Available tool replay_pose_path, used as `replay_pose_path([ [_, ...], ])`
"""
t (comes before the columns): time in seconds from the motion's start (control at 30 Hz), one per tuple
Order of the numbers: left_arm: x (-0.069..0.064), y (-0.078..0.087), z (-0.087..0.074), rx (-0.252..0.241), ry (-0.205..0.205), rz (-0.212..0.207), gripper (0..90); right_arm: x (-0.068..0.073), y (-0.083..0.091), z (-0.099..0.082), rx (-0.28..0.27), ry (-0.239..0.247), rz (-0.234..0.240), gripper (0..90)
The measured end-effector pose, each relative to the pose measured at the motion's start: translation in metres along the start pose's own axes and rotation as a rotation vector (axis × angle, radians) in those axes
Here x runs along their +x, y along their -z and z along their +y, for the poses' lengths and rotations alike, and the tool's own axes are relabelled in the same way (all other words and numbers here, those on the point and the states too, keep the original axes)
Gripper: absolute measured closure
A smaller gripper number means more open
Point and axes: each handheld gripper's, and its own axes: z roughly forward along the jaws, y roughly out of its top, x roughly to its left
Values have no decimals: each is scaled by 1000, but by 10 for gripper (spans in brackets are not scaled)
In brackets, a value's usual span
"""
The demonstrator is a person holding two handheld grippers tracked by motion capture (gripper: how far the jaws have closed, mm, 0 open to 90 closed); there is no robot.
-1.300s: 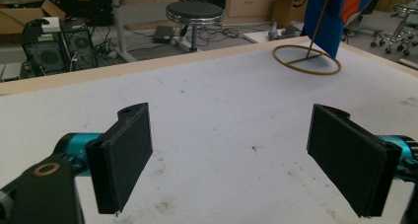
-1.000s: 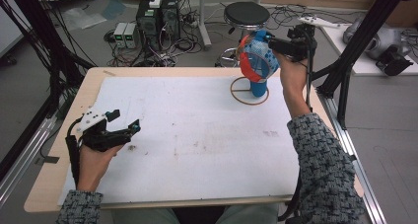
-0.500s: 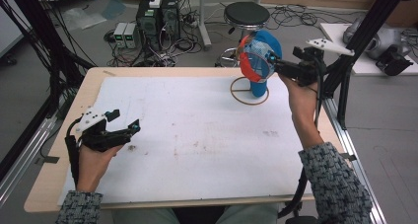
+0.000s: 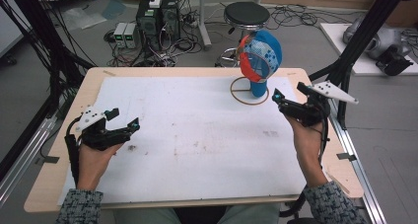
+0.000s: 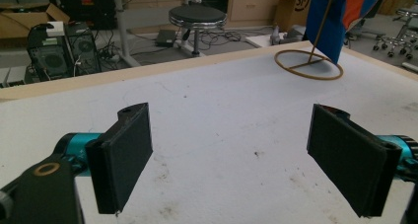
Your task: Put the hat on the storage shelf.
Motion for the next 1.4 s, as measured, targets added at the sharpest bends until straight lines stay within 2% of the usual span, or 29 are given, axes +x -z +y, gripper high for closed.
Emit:
replay_pose_path([
  [0.13, 0, 0, -2, 3, 0, 6, 175, 5, 11, -29, -34, 15, -3, 119],
  [0.2, 0, 0, -3, 5, -2, 7, 175, 6, 14, -45, -44, 4, -1, 118],
  [0.23, 0, 1, -4, 7, 0, 9, 175, 6, 14, -45, -44, 4, -1, 118],
  [0.27, 0, 1, -5, 6, 0, 10, 175, 4, 16, -59, -47, -11, -4, 119],
  [0.3, 1, 1, -6, 11, -3, 12, 175, 3, 16, -65, -52, -17, -8, 119],
  [0.47, 3, 2, -9, 10, -10, 33, 175, -4, 17, -86, -55, -57, -27, 118],
  [0.53, 4, 2, -10, 9, -10, 39, 175, -5, 18, -90, -59, -64, -31, 117],
  [0.6, 4, 2, -11, 6, -11, 44, 175, -6, 17, -101, -53, -69, -45, 116],
  [0.67, 6, 1, -12, 0, -19, 59, 175, -6, 17, -106, -39, -56, -47, 116],
  [0.8, 7, 1, -13, -8, -26, 61, 175, -6, 17, -112, -39, -32, -49, 116],
  [0.9, 8, -1, -16, -3, -26, 64, 174, -6, 15, -114, -21, -2, -54, 116],
  [1.13, 11, -5, -24, 14, -19, 70, 174, -2, 12, -116, 5, 30, -44, 116],
  [1.3, 12, -9, -29, 29, -32, 80, 174, -5, 8, -118, 44, 13, -26, 116],
  [1.4, 12, -10, -32, 36, -25, 78, 174, -6, 5, -119, 61, 3, -22, 116],
])
